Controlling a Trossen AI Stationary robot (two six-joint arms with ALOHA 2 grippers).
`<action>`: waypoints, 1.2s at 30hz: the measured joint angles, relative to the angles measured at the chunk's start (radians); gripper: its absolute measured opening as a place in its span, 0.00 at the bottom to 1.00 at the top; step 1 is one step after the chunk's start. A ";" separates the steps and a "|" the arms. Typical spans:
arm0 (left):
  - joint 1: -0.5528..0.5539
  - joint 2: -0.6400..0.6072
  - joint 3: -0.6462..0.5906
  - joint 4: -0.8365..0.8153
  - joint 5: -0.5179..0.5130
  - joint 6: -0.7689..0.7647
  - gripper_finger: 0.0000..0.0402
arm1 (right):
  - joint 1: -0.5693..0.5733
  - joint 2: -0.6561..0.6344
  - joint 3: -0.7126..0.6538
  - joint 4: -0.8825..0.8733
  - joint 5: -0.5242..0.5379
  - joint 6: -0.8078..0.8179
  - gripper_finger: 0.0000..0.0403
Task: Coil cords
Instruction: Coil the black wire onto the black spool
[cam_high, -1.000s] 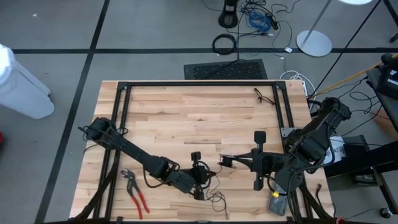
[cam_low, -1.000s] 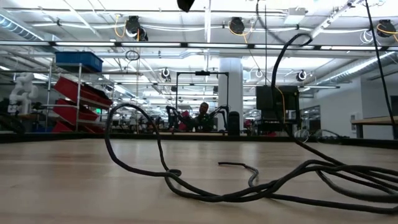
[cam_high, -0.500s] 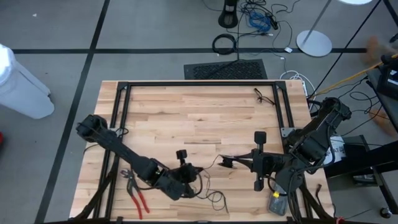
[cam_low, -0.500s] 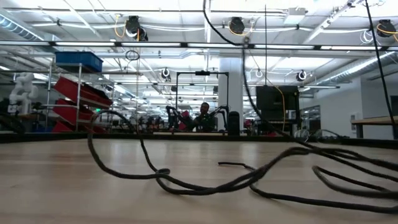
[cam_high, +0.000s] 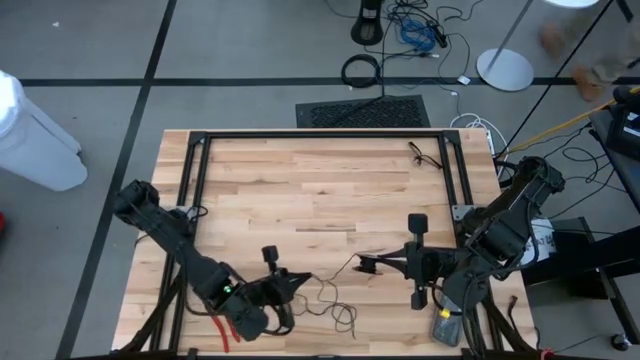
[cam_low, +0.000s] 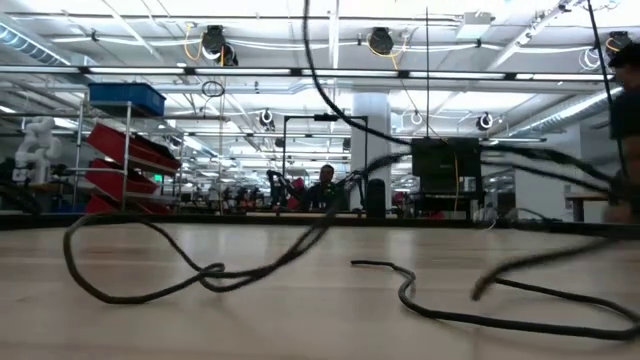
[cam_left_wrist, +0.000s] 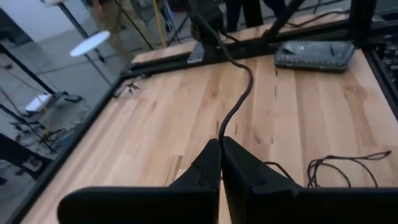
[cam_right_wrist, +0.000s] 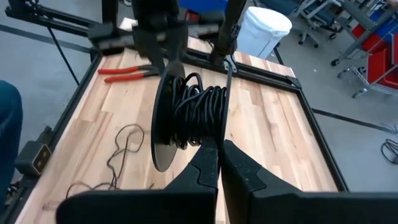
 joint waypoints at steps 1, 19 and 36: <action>-0.010 -0.005 0.000 -0.007 -0.019 0.000 0.03 | 0.000 0.000 0.000 -0.010 -0.001 0.006 0.00; -0.073 -0.033 0.000 -0.006 -0.250 0.000 0.03 | 0.000 0.005 0.000 -0.034 -0.052 0.031 0.00; -0.108 -0.065 0.000 0.119 -0.269 0.052 0.03 | -0.018 0.039 0.000 -0.082 -0.099 0.028 0.00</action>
